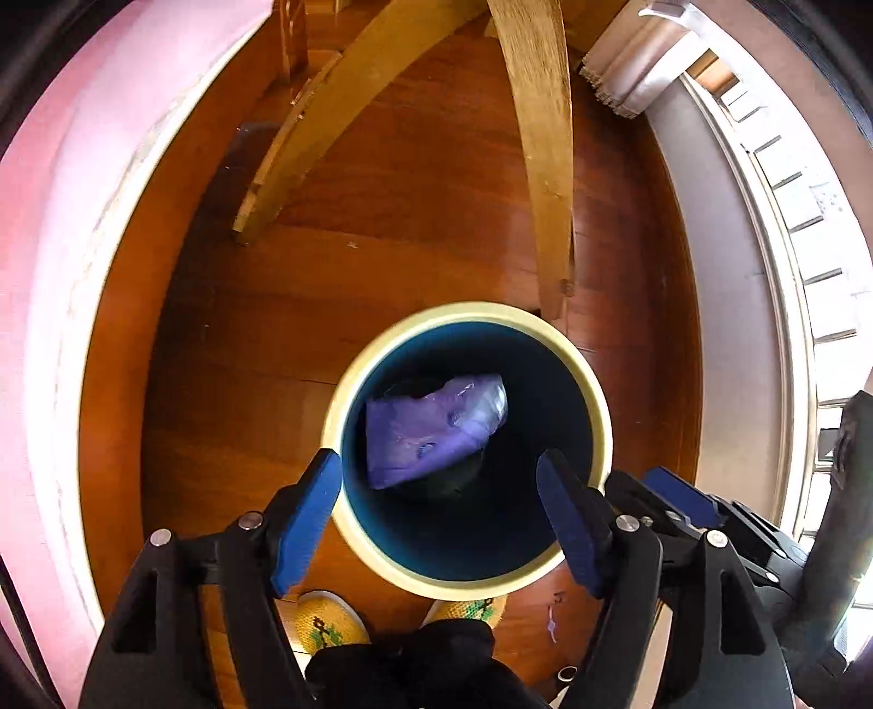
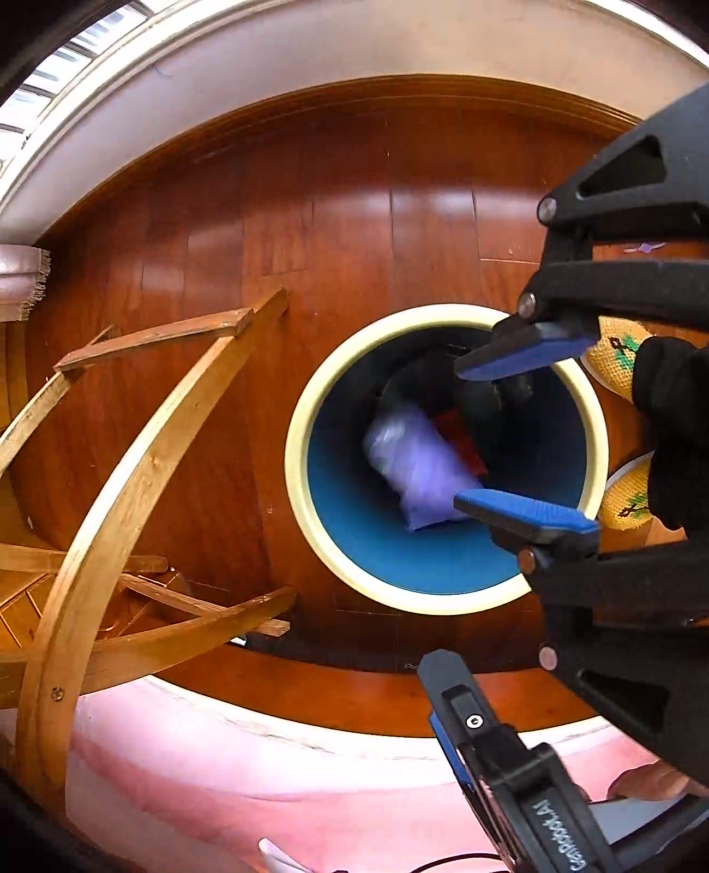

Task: Collect trash
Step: 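Carry both items over the bin and open both tools to drop them, then reach the left tool to the yellow wrapper while the right tool reaches the green plastic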

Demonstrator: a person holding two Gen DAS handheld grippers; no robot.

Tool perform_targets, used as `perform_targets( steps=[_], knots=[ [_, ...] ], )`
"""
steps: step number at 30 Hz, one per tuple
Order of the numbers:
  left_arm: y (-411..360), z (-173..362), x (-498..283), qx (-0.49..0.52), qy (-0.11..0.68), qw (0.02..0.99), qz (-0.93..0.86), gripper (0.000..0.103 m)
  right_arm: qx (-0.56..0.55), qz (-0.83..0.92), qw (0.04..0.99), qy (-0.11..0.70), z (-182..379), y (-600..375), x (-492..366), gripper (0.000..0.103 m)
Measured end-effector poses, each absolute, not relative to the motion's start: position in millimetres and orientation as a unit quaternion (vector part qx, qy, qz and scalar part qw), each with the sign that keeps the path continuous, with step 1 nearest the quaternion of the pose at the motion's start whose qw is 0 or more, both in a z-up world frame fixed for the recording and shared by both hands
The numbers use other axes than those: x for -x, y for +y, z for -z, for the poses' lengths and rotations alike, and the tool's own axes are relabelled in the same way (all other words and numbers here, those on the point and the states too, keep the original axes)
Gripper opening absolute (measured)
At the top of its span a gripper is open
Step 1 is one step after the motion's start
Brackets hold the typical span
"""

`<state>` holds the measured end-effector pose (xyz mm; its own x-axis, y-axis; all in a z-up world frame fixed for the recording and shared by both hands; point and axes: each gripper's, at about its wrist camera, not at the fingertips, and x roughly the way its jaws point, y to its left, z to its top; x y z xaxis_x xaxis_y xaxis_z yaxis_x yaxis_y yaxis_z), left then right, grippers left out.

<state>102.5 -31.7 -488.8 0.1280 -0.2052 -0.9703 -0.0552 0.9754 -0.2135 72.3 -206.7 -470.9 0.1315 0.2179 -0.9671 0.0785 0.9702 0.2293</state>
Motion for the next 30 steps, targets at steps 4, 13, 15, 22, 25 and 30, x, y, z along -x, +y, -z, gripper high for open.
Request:
perform_targets(
  steps=[4,13,15,22,25,30],
  knots=[
    [-32.3,460.0,-96.9,0.08,0.652,0.753,0.043,0.072,-0.115,-0.037,0.747,0.654,452.7,-208.7,-72.2,0.042],
    [-23.2,355.2,-80.2,0.066,0.629,0.773,0.04,0.073,-0.112,-0.03,0.767,0.631,346.6,-208.7,-56.1,0.042],
    [-22.2,327.5,-78.9,0.068,0.623,0.778,0.044,0.073,-0.11,-0.032,0.772,0.625,317.7,-207.9,-52.4,0.042],
    [-9.0,205.7,-73.7,0.086,0.581,0.807,0.068,0.079,-0.103,-0.036,0.797,0.594,207.0,-201.4,-39.6,0.042],
    [-4.6,150.5,-68.9,0.083,0.55,0.827,0.082,0.082,-0.101,-0.04,0.812,0.574,163.1,-198.5,-35.1,0.042],
    [2.0,78.3,-63.7,0.068,0.507,0.853,0.103,0.083,-0.096,-0.041,0.841,0.531,98.6,-195.1,-29.1,0.042]
  ],
)
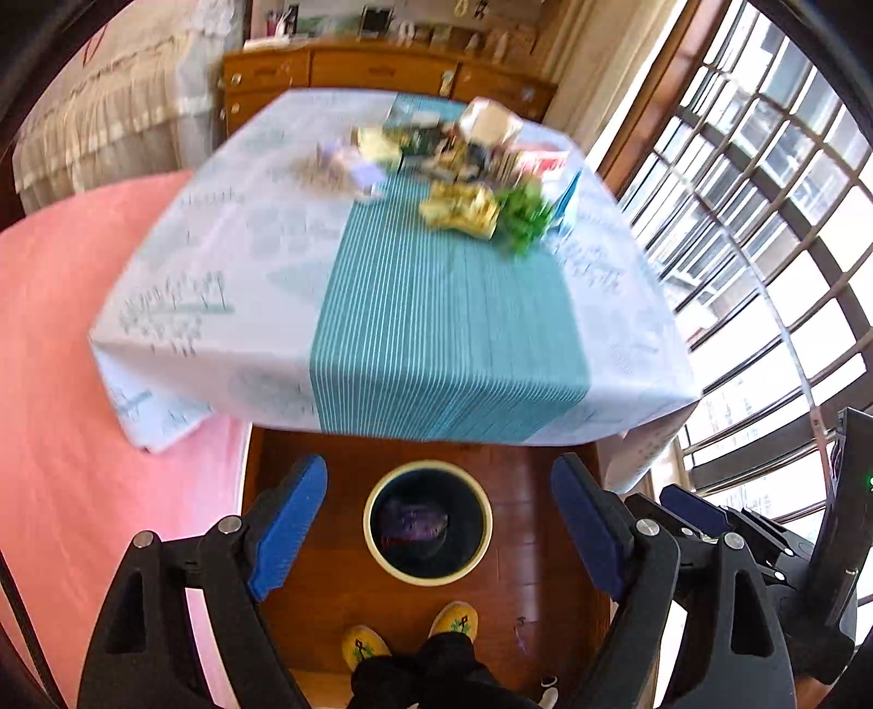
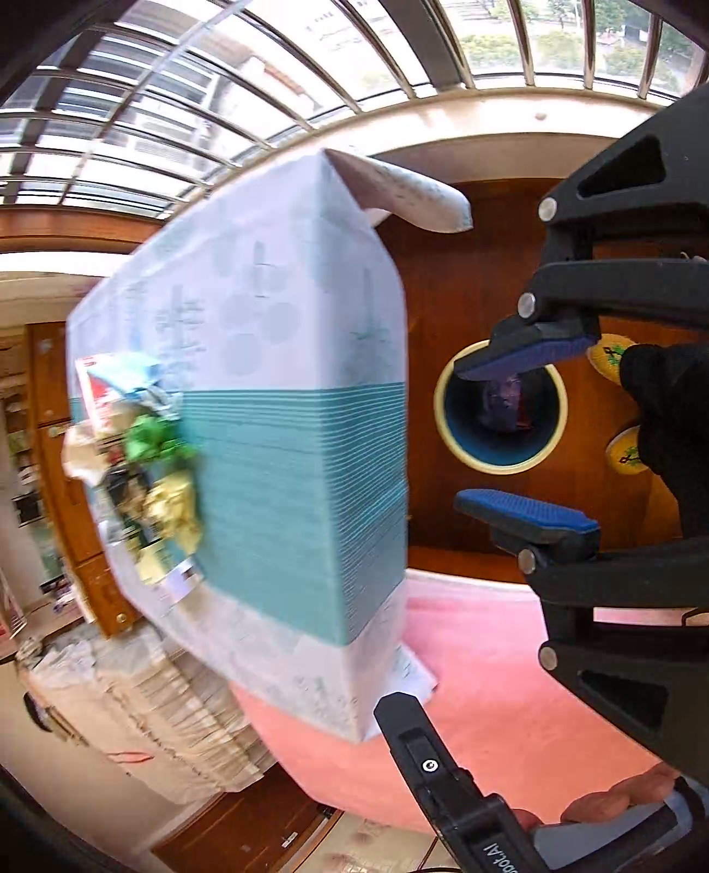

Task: Collect trash
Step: 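Reach the left tool to the yellow wrapper while the right tool reaches the green plastic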

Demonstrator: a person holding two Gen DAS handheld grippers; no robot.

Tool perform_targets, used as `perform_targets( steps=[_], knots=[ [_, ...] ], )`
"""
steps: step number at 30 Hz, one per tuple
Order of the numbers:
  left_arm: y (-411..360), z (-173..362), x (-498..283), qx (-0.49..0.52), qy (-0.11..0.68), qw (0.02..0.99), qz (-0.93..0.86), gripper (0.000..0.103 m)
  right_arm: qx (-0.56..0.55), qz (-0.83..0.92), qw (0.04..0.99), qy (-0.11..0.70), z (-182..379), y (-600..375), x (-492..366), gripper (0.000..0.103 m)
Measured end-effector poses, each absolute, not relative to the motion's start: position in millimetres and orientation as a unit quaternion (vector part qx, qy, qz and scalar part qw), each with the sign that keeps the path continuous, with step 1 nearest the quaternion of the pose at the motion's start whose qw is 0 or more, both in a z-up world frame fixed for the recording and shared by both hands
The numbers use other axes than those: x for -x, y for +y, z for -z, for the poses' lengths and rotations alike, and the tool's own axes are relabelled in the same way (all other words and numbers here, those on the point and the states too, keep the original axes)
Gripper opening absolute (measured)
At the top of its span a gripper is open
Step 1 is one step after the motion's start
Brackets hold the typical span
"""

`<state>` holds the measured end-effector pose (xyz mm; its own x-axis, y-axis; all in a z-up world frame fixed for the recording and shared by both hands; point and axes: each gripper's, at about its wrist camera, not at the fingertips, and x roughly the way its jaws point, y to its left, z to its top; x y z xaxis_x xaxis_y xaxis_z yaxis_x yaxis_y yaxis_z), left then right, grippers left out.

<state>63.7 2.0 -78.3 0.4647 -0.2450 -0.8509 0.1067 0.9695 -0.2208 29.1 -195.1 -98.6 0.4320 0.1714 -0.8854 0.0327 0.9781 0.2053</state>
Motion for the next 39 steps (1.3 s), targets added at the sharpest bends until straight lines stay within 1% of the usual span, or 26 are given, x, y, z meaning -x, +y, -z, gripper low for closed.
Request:
perform_targets(
  steps=[4,6,11,15,20,25,31,34,39],
  knots=[
    [9.1,36.0,-67.0,0.067,0.476,0.87,0.114,0.086,-0.089,-0.038,0.863,0.496,58.4,-192.8,-31.6,0.042],
    [14.1,17.5,-68.8,0.068,0.462,0.877,0.113,0.093,-0.082,-0.035,0.873,0.48,41.6,-188.7,-38.0,0.042],
    [16.0,-14.8,-89.6,0.065,0.438,0.89,0.108,0.093,-0.075,-0.042,0.887,0.454,7.3,-192.1,-66.1,0.042],
    [16.8,-27.6,-119.0,0.074,0.435,0.893,0.091,0.093,-0.071,-0.06,0.889,0.447,-2.2,-199.0,-100.0,0.042],
    [13.9,-15.4,-165.6,0.12,0.451,0.881,0.073,0.093,-0.055,-0.099,0.885,0.452,6.2,-206.4,-163.2,0.042],
    [3.2,17.3,-218.0,0.168,0.47,0.866,0.015,0.093,-0.028,-0.155,0.862,0.482,31.3,-211.4,-240.9,0.042],
    [-19.0,45.6,-269.1,0.166,0.489,0.855,-0.041,0.093,-0.001,-0.202,0.825,0.528,75.5,-213.9,-312.4,0.042],
    [-24.0,61.4,-286.8,0.178,0.502,0.844,-0.067,0.093,0.007,-0.224,0.805,0.55,99.5,-209.4,-337.9,0.042],
    [-22.7,88.0,-304.4,0.226,0.526,0.814,-0.098,0.093,0.033,-0.252,0.772,0.582,131.1,-194.2,-353.6,0.042]
  ],
)
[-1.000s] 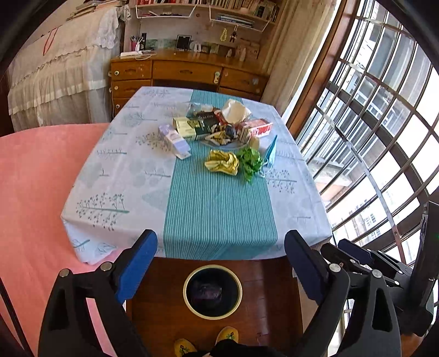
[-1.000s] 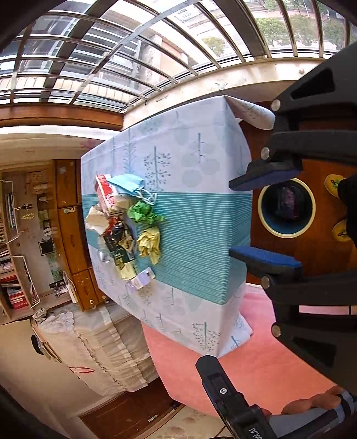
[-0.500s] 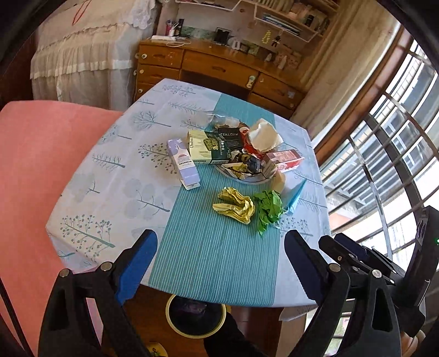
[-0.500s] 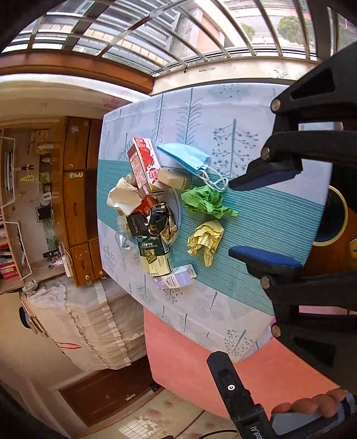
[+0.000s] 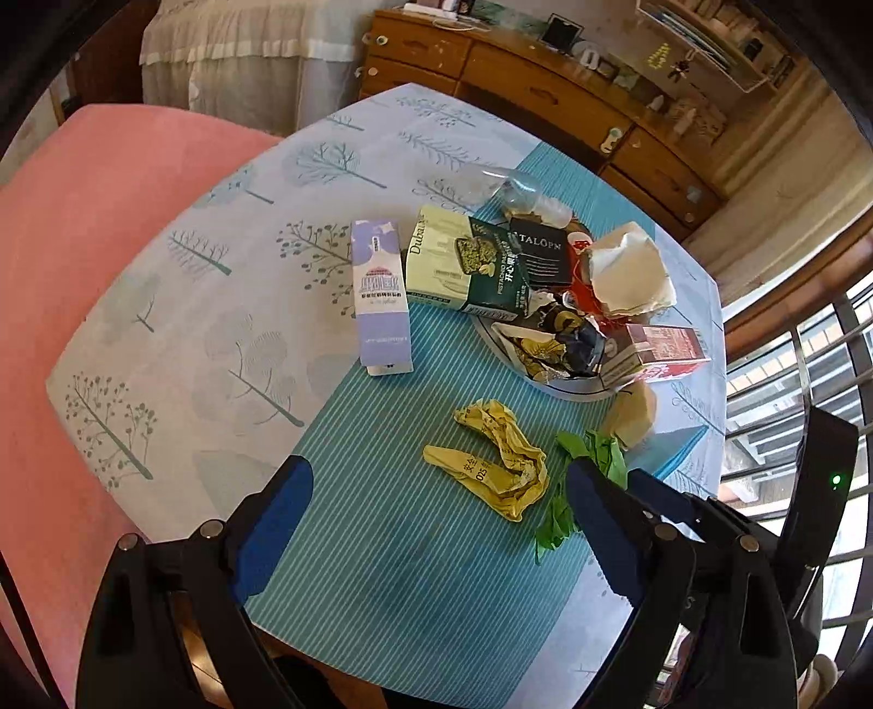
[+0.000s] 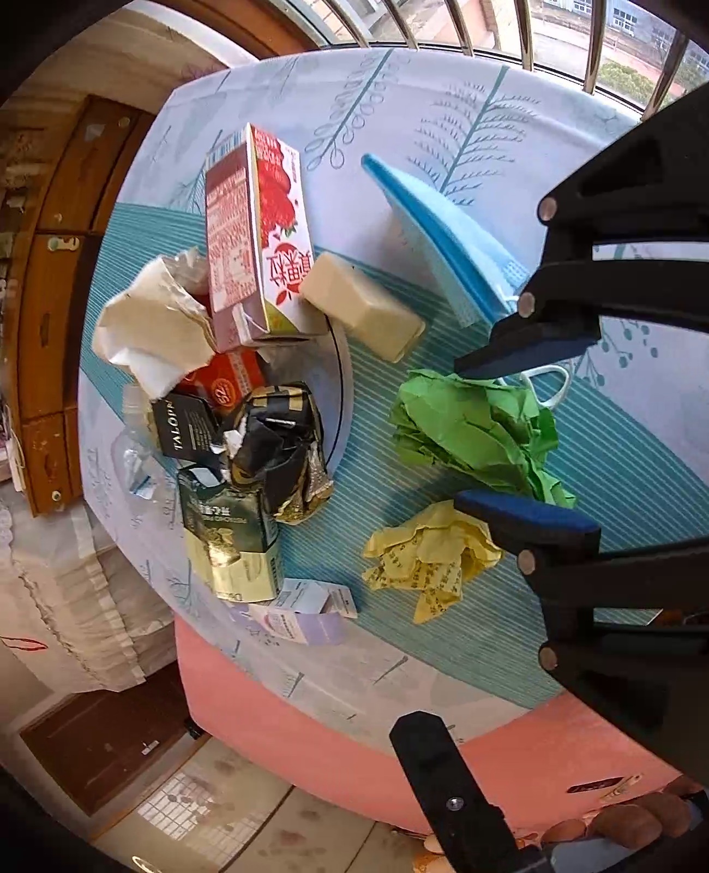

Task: Collect trash
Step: 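Reach the left tool to the yellow wrapper while the right tool reaches the green plastic, then grasp the yellow wrapper with the left tool while the right tool grasps the green plastic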

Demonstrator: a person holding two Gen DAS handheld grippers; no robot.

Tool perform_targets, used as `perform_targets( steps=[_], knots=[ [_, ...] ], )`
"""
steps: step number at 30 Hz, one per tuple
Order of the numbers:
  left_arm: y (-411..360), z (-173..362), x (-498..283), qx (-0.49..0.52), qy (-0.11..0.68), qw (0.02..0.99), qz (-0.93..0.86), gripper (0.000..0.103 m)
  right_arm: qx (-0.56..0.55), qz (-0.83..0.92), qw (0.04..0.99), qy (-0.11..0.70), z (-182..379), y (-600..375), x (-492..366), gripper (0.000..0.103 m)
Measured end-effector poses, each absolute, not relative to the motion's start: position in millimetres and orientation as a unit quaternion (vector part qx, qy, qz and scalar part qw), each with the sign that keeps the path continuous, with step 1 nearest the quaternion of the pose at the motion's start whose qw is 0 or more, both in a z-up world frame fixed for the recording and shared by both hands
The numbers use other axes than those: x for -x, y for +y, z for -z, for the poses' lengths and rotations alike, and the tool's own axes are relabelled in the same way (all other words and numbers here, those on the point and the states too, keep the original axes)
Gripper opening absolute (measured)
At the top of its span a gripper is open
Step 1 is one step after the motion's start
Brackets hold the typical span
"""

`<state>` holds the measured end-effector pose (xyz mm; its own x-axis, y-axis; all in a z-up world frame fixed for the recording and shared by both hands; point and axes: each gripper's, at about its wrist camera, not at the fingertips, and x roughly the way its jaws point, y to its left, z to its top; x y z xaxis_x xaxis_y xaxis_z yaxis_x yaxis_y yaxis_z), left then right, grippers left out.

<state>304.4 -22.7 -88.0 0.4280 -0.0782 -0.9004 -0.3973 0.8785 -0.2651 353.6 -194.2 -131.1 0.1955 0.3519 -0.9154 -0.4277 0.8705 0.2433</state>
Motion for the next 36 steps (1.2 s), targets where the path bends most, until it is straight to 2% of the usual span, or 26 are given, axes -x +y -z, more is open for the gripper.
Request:
perform_targets(
  steps=[15,25,26,28,30,32,34,36],
  knots=[
    [-32.6,154.5,-349.0,0.281,0.604,0.734,-0.132,0.093,0.022,-0.307,0.741,0.597,146.7,-196.9,-366.0,0.038],
    [-44.5,170.7,-362.8,0.313,0.613,0.715,-0.123,0.092,0.027,-0.314,0.733,0.603,147.7,-195.8,-368.6,0.038],
    [-46.6,171.2,-364.0,0.313,0.612,0.716,-0.122,0.09,0.026,-0.313,0.733,0.603,148.1,-195.1,-369.3,0.038],
    [-48.1,170.6,-367.9,0.309,0.611,0.72,-0.113,0.077,0.027,-0.313,0.734,0.603,148.2,-194.6,-369.0,0.038],
    [-54.4,175.4,-372.1,0.287,0.626,0.716,-0.109,0.039,0.028,-0.312,0.734,0.602,148.2,-194.7,-368.6,0.038],
    [-57.9,177.4,-372.5,0.272,0.629,0.721,-0.1,0.038,0.027,-0.31,0.735,0.602,147.7,-195.0,-368.1,0.037],
    [-59.4,175.1,-370.0,0.275,0.622,0.727,-0.088,0.029,0.025,-0.309,0.735,0.603,146.9,-195.7,-367.4,0.037],
    [-57.8,171.9,-366.4,0.277,0.617,0.732,-0.083,0.028,0.023,-0.308,0.737,0.601,144.9,-196.2,-366.0,0.036]
  ],
)
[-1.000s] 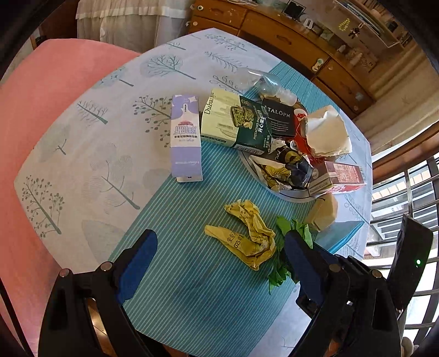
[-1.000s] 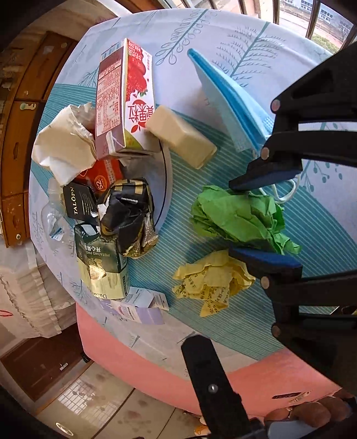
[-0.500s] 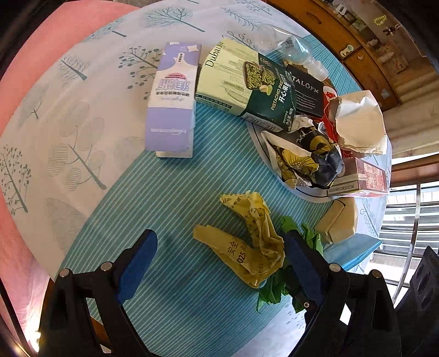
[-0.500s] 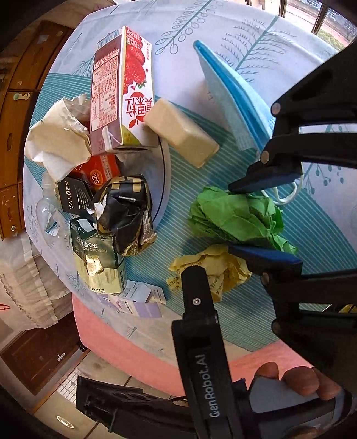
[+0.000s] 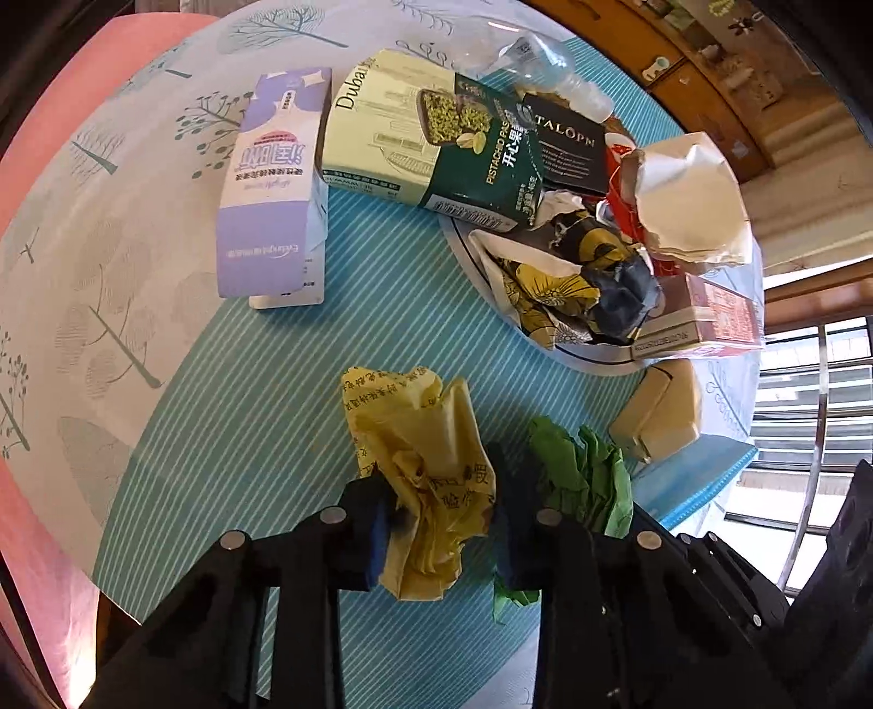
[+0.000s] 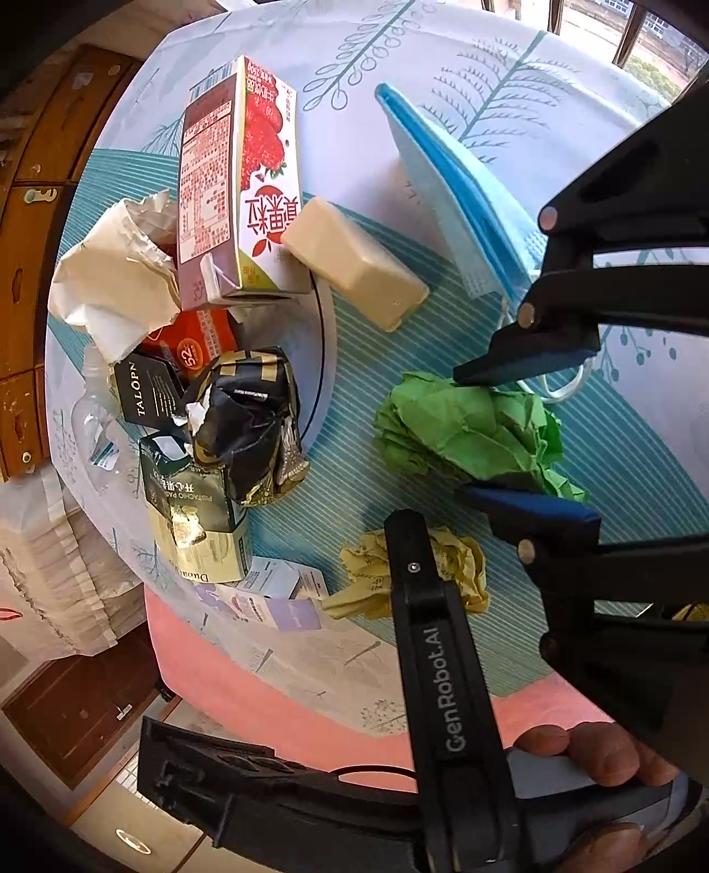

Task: Collect trash
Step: 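Grasp the yellow wrapper with the left tool while the right tool grasps the green plastic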

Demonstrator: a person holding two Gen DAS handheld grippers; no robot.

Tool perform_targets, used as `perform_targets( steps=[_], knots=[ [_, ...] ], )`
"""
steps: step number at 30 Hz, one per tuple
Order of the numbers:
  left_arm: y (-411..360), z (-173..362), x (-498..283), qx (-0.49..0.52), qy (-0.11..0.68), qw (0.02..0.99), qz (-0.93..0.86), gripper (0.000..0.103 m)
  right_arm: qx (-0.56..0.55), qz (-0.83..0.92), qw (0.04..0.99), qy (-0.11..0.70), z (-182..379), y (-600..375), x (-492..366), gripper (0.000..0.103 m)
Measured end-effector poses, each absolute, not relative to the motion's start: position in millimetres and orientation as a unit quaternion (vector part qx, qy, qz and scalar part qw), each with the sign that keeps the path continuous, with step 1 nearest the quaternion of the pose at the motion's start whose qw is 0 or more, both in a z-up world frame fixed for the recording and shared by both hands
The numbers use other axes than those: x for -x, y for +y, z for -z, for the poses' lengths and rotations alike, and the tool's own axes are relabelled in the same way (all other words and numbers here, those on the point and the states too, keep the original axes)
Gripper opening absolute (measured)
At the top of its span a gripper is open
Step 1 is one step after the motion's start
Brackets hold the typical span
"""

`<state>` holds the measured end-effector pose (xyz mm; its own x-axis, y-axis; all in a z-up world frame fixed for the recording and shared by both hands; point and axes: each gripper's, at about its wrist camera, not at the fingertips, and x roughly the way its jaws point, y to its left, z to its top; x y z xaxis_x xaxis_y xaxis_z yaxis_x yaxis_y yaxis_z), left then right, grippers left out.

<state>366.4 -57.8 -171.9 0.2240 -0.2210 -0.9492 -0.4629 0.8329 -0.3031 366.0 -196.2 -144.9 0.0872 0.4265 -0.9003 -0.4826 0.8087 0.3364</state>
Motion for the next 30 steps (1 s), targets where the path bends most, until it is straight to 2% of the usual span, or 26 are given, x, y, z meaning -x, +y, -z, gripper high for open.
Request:
perform_targets(
  steps=[15,25,30],
  knots=[
    [-31.8,94.5,-305.9,0.197,0.572,0.794,-0.051,0.028,-0.022,-0.282,0.786,0.549,82.6,-197.0,-321.4,0.036],
    [2.1,27.6,-230.7,0.108,0.532,0.839,0.022,0.028,-0.076,-0.195,0.836,0.508,36.5,-195.0,-236.0,0.036],
    [19.1,14.0,-193.0,0.092,0.515,0.851,0.05,0.028,-0.08,-0.16,0.852,0.491,23.8,-183.4,-188.5,0.036]
  ],
)
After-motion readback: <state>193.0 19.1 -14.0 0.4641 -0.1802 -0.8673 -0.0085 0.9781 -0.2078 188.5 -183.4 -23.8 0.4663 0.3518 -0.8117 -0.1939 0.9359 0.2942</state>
